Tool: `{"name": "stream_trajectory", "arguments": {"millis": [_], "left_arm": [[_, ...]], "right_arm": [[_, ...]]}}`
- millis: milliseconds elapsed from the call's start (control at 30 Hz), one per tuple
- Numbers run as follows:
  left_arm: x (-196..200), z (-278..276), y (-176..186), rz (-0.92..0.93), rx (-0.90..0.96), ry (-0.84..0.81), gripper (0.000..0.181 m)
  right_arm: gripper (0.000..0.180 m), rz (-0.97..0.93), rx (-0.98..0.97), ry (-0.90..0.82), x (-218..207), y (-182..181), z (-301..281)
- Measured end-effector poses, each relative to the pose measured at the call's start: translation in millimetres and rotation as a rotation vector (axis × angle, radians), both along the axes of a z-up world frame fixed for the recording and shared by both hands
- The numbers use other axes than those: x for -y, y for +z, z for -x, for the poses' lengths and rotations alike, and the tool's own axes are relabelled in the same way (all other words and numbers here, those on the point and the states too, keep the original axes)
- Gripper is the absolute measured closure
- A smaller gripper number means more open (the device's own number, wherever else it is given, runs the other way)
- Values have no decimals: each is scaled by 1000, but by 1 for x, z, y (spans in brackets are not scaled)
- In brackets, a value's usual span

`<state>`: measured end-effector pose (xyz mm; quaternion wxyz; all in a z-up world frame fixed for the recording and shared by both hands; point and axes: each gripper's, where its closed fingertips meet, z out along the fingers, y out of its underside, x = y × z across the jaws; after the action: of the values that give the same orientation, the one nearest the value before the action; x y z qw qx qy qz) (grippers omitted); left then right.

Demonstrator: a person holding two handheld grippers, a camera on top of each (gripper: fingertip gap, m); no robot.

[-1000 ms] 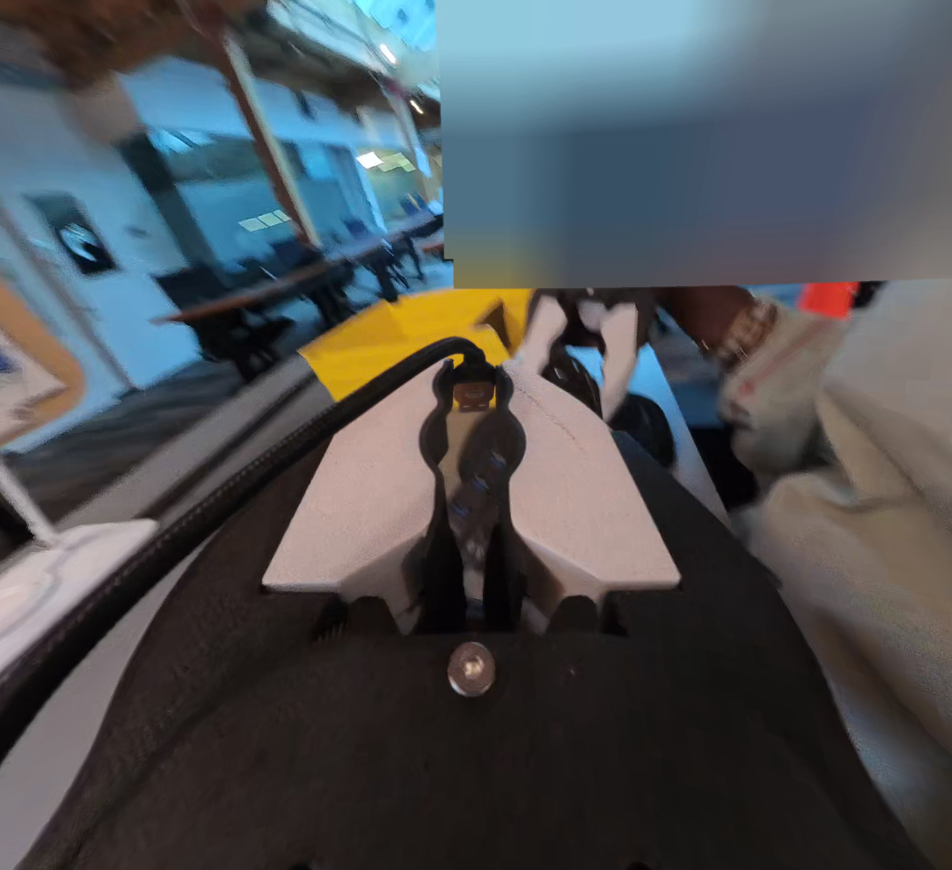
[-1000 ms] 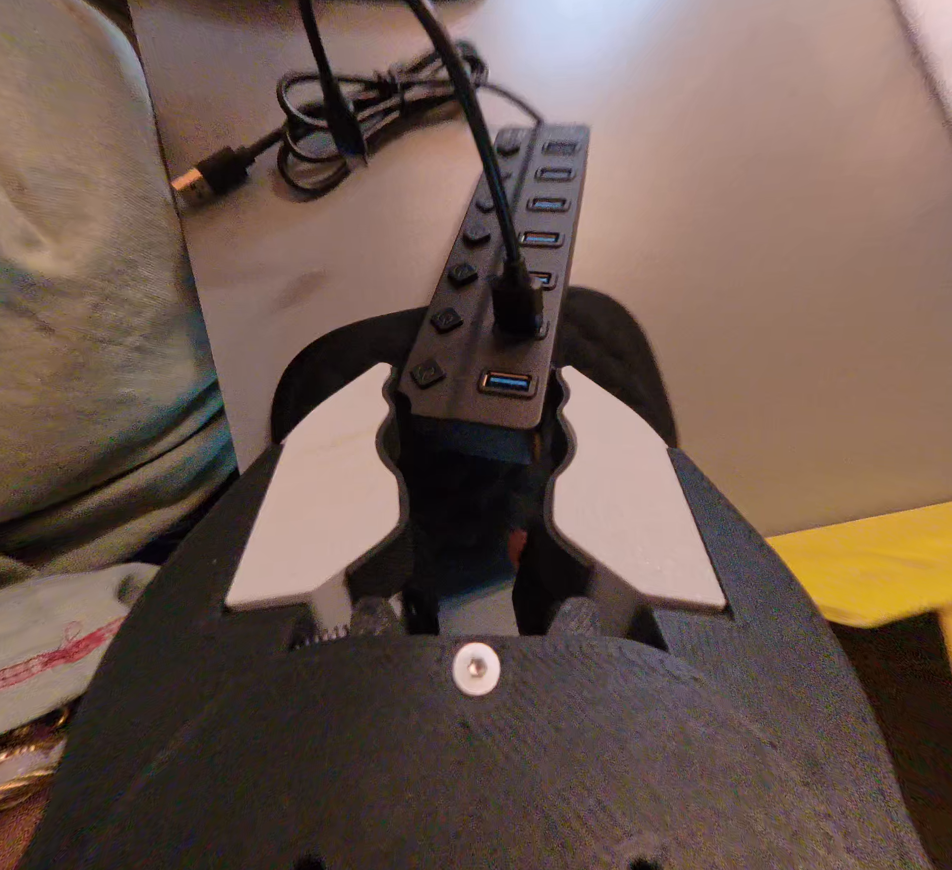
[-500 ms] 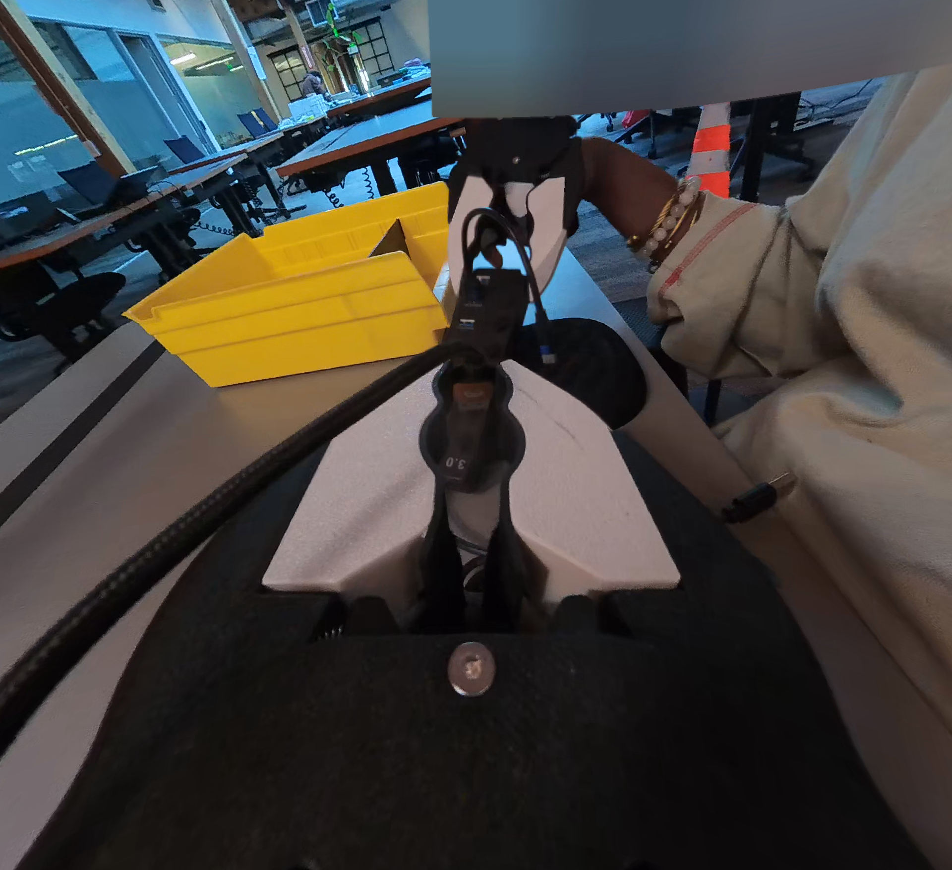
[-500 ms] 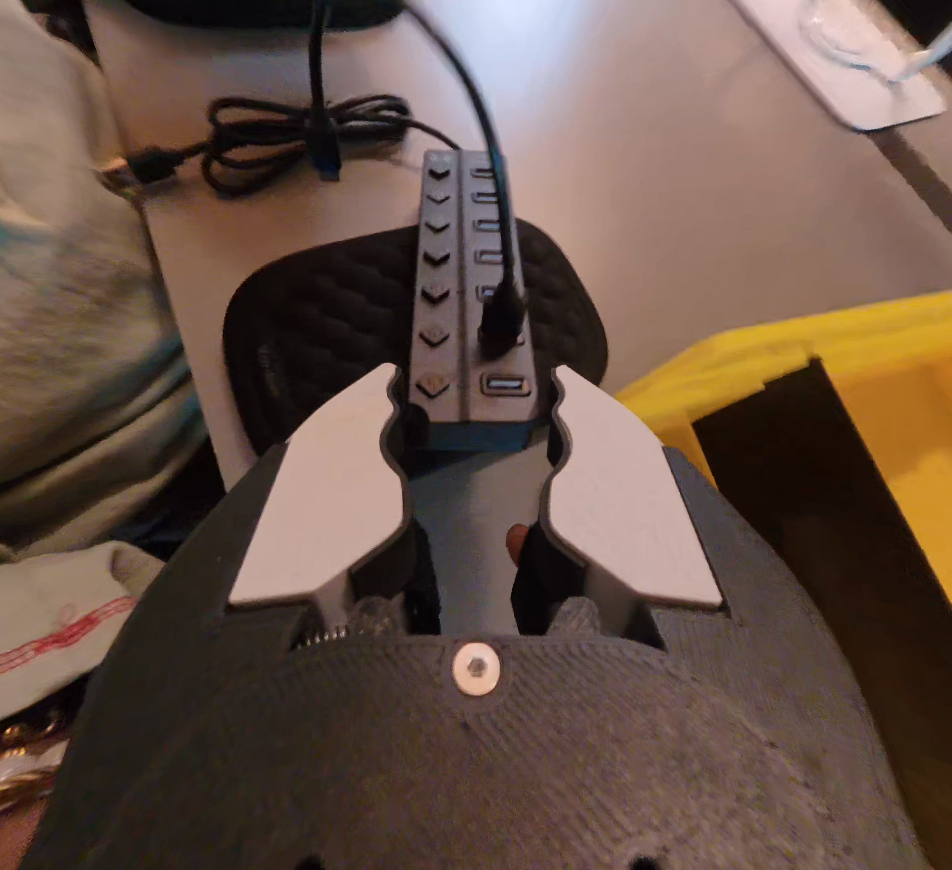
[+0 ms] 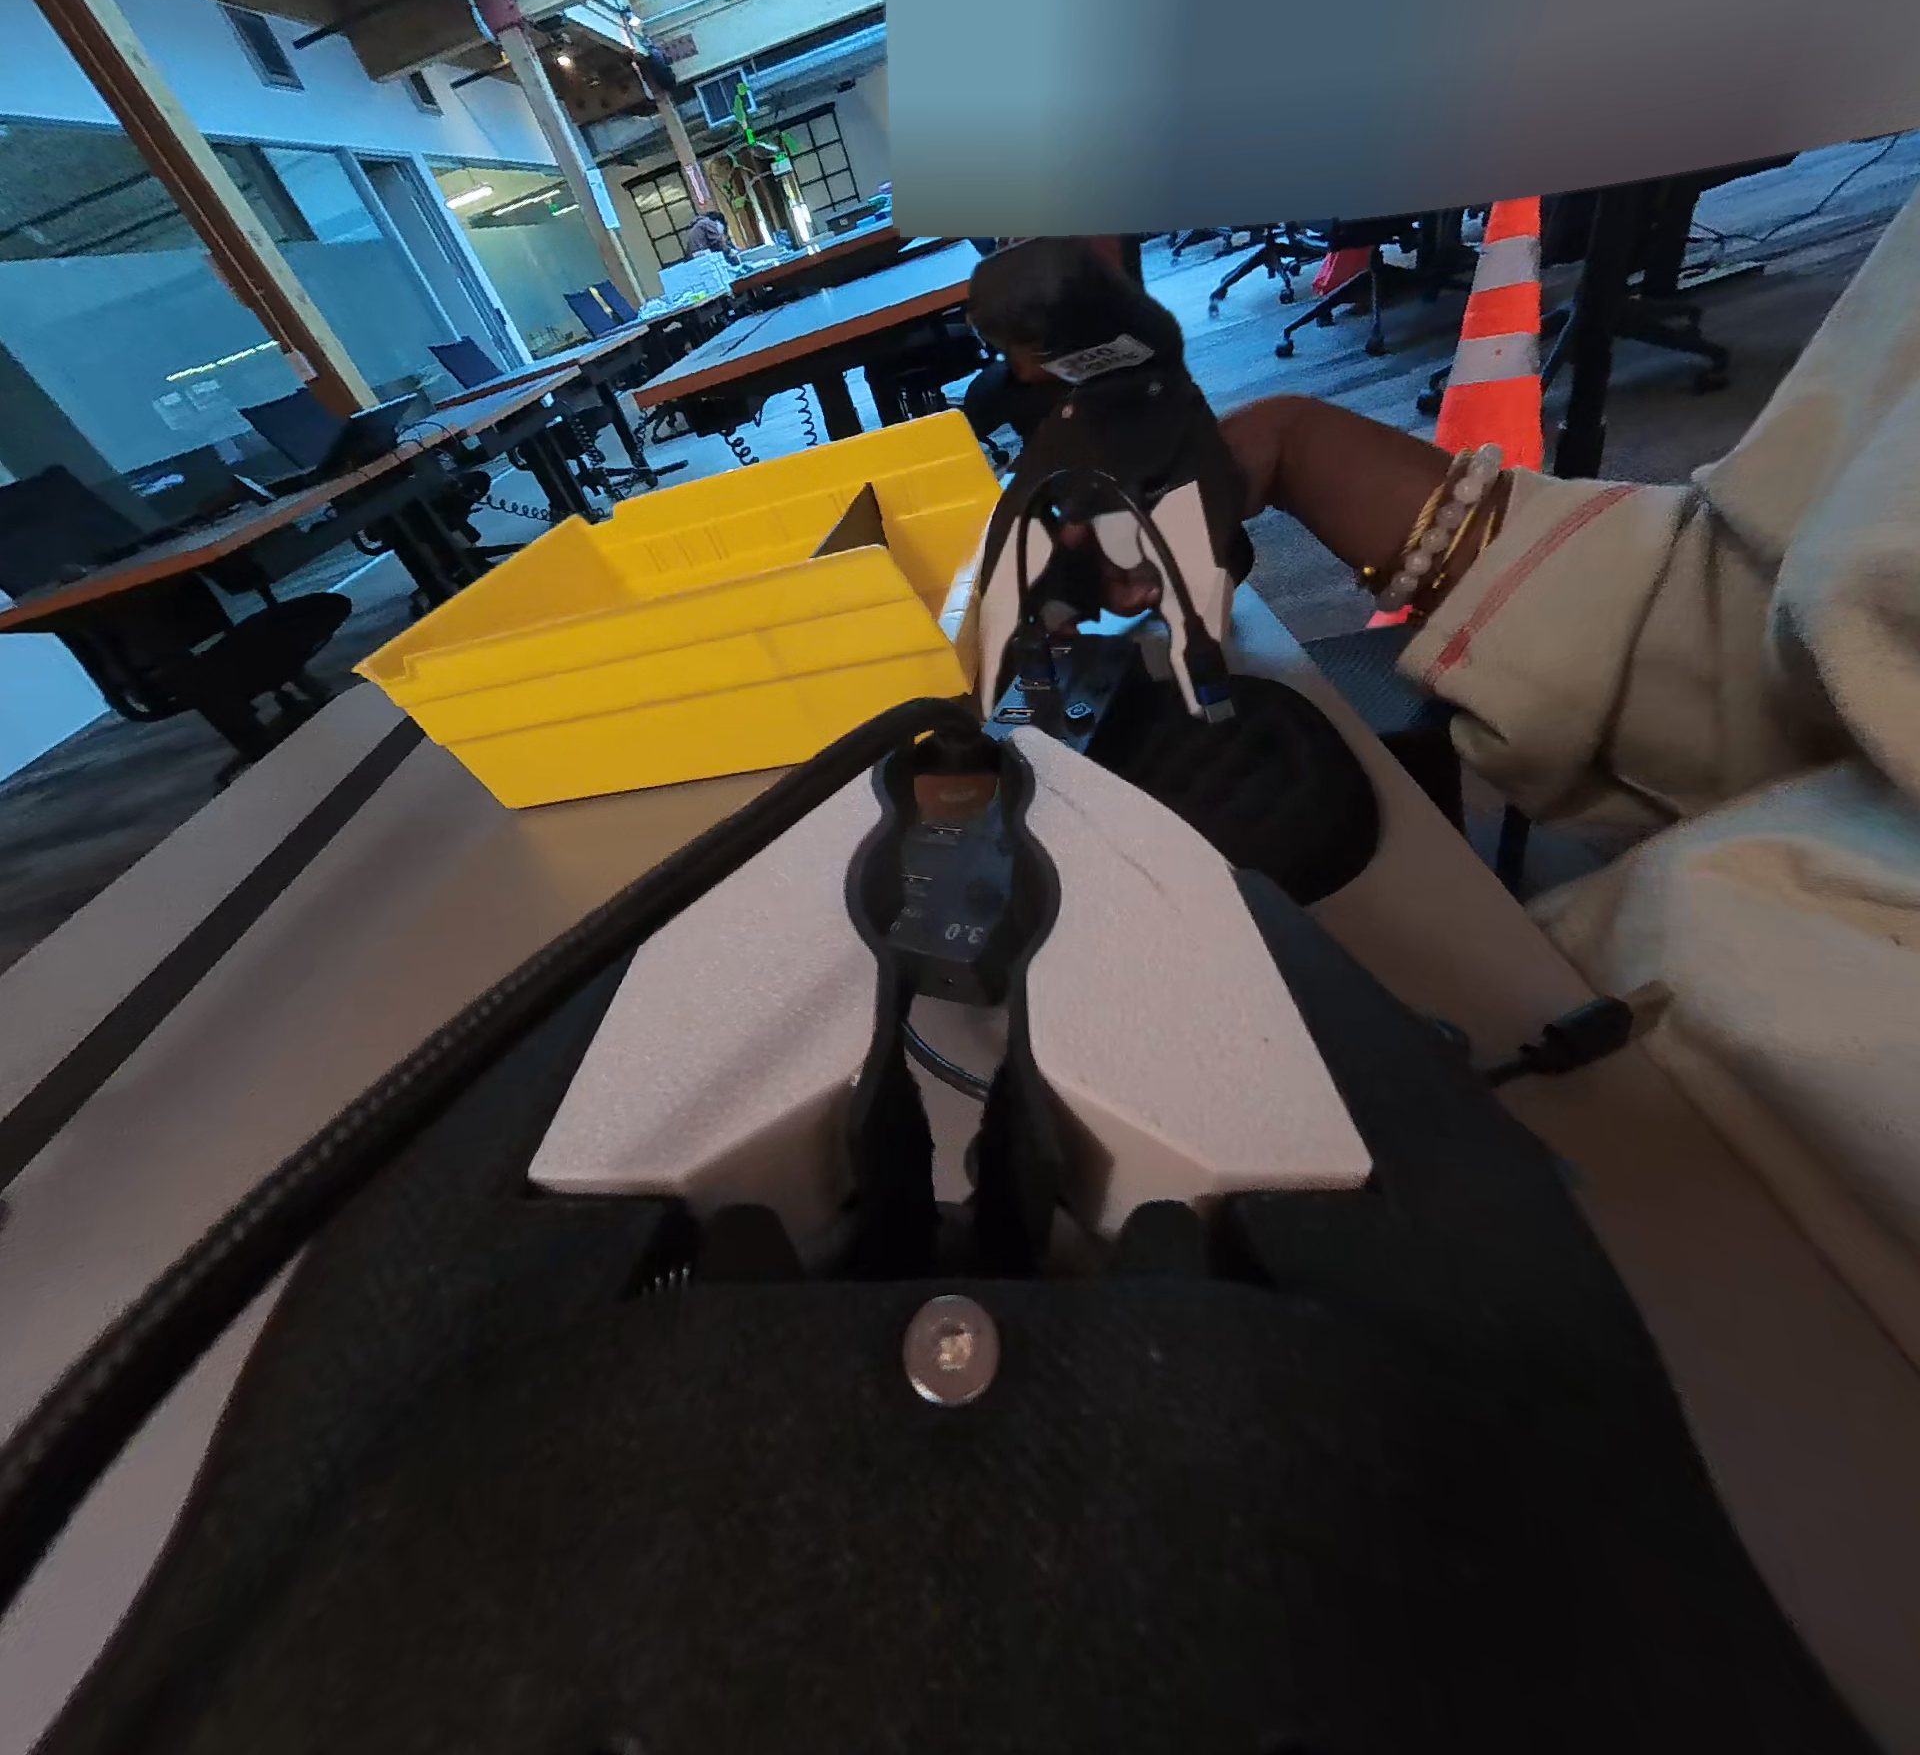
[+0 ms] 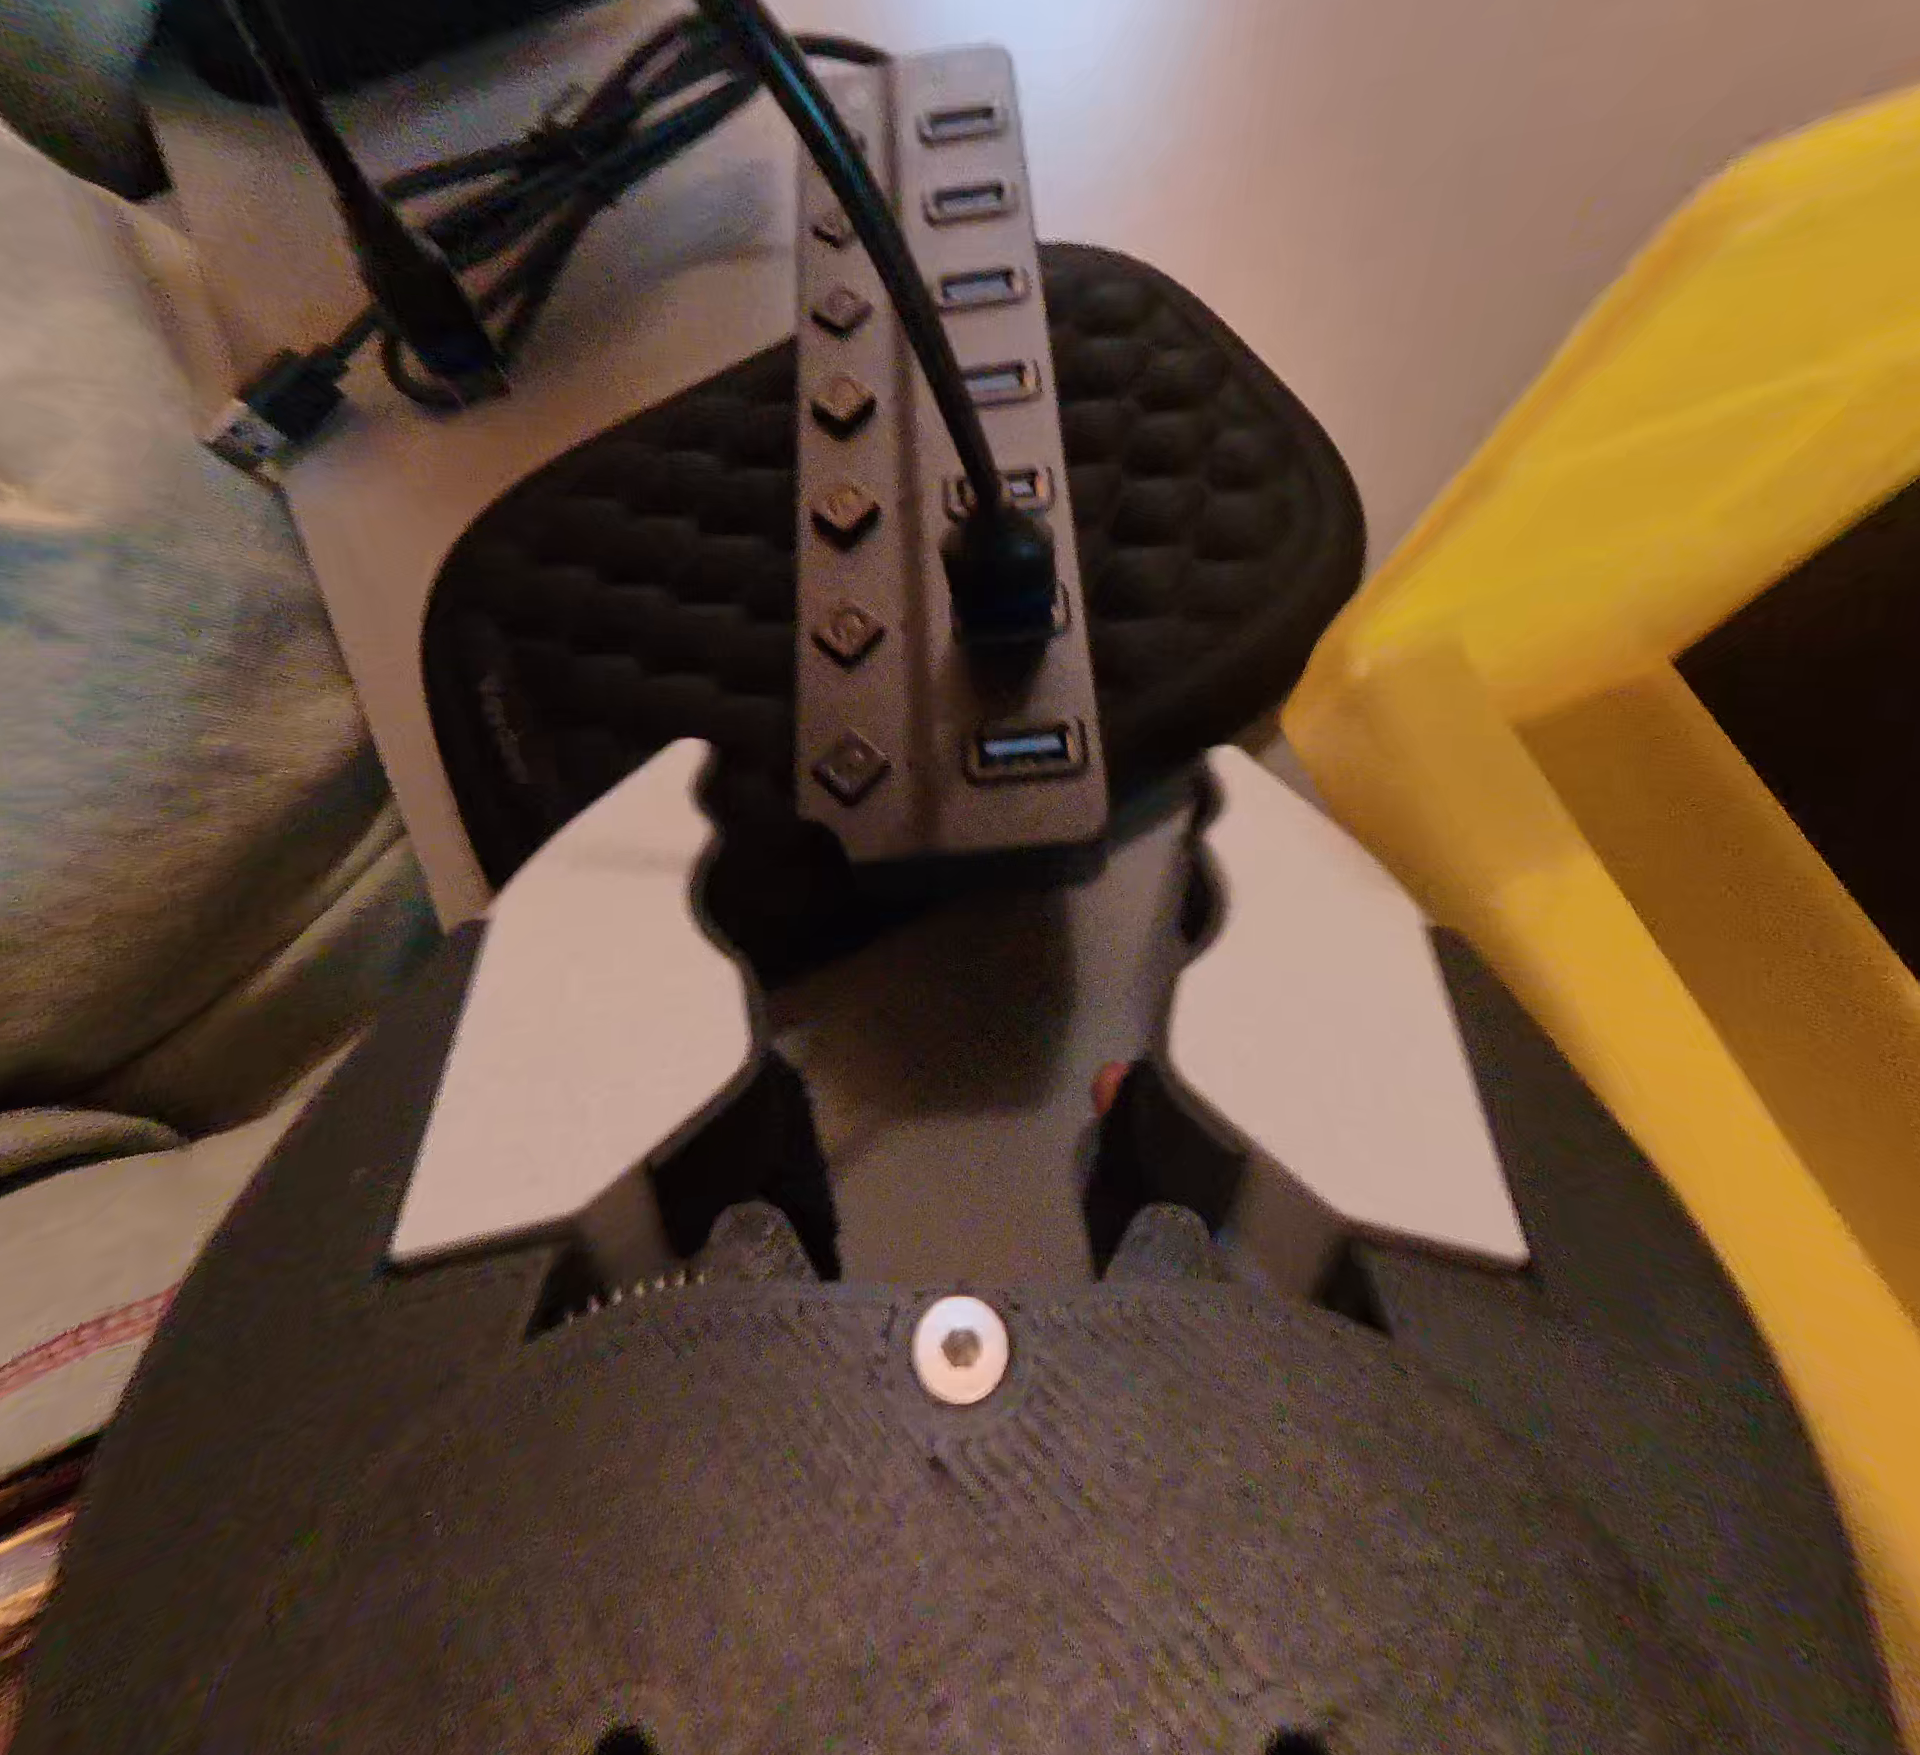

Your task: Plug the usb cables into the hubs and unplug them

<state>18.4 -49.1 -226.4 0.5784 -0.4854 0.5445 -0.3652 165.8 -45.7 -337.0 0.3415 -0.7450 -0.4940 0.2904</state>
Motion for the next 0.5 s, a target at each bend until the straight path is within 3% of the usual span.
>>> {"name": "stream_trajectory", "arguments": {"millis": [67, 133, 233, 500], "left_arm": [[-6, -5, 0, 18, -1, -30, 165], [-9, -11, -3, 65, -21, -94, 165], [-10, -25, -18, 144, -139, -232, 165], [-25, -45, -50, 58, -393, -317, 165]], "right_arm": [[104, -38, 15, 25, 0, 1, 3], [126, -138, -9, 32, -2, 12, 1], [126, -291, -139, 66, -1, 39, 6], [126, -238, -94, 65, -3, 25, 4]]}}
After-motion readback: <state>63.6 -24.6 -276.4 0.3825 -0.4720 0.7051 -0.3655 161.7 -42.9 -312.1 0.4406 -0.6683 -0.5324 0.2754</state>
